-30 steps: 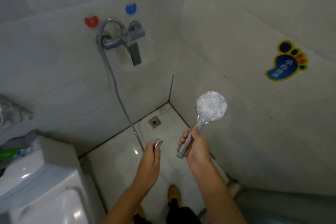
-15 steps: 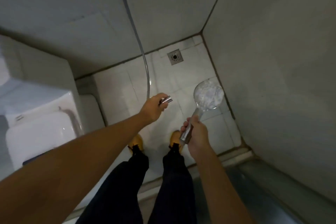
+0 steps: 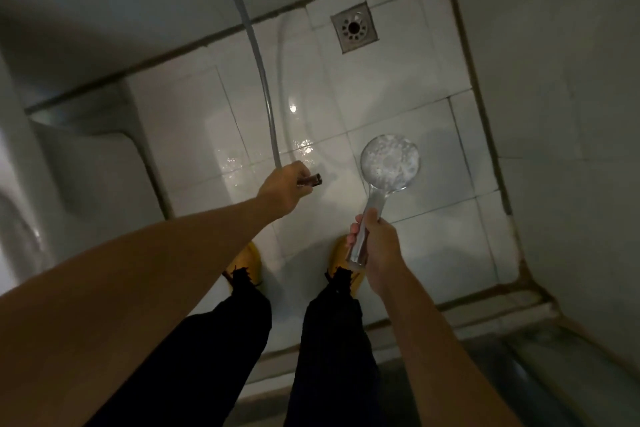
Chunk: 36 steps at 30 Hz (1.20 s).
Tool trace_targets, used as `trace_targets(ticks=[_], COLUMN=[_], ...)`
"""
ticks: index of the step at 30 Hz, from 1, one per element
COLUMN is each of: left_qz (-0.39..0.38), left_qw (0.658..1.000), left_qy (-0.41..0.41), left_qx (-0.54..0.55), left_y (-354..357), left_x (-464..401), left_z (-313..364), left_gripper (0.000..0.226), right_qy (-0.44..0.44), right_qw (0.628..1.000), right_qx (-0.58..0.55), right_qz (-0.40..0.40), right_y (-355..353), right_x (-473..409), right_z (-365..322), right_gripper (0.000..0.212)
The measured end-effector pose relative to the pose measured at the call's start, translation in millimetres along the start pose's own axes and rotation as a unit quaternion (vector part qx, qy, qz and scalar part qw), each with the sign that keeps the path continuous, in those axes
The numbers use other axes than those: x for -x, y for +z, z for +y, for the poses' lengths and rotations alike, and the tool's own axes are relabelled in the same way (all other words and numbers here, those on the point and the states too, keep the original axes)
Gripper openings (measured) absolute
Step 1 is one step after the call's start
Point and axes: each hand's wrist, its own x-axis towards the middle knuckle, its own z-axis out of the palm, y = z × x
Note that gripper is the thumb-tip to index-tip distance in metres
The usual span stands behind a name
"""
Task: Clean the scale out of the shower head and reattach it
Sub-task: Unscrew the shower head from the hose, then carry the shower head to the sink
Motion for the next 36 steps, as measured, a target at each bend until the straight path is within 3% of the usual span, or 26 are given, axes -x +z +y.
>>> trace_targets(ticks=[14, 17, 22, 31, 36], left_qz=[0.026, 0.054, 0.124, 0.092, 0.074], left_qw=[0.997, 0.996, 0.984, 0.994, 0.987], left_qy=[0.054, 0.054, 0.047, -0.050, -0.068], left_qx=[-0.043, -0.036, -0.120, -0.033, 0.125], left_y=[80.6, 90.9, 96.5, 113.0, 99.0], left_x=[-140.7, -150.3, -157.6, -184.3, -152.2], left_z=[-67.3, -78.0, -89.5, -91.6, -83.0], left_gripper=[0.021, 0.024, 0.022, 0.022, 0.010], right_qy=[-0.009, 0.001, 0.000, -0.022, -0.029], right_qw=[0.999, 0.999, 0.996, 0.993, 0.993], right_qx=[0.016, 0.026, 0.088, 0.117, 0.117], right_qz=[-0.030, -0.022, -0.008, -0.015, -0.010], right_y=[31.8, 32.2, 21.3, 15.5, 10.8], right_x=[-135.1, -141.3, -148.4, -157.1, -130.1], right_z=[38.7, 45.2, 51.5, 39.9, 24.5], right_gripper=[0.030, 0.030, 0.032, 0.031, 0.032])
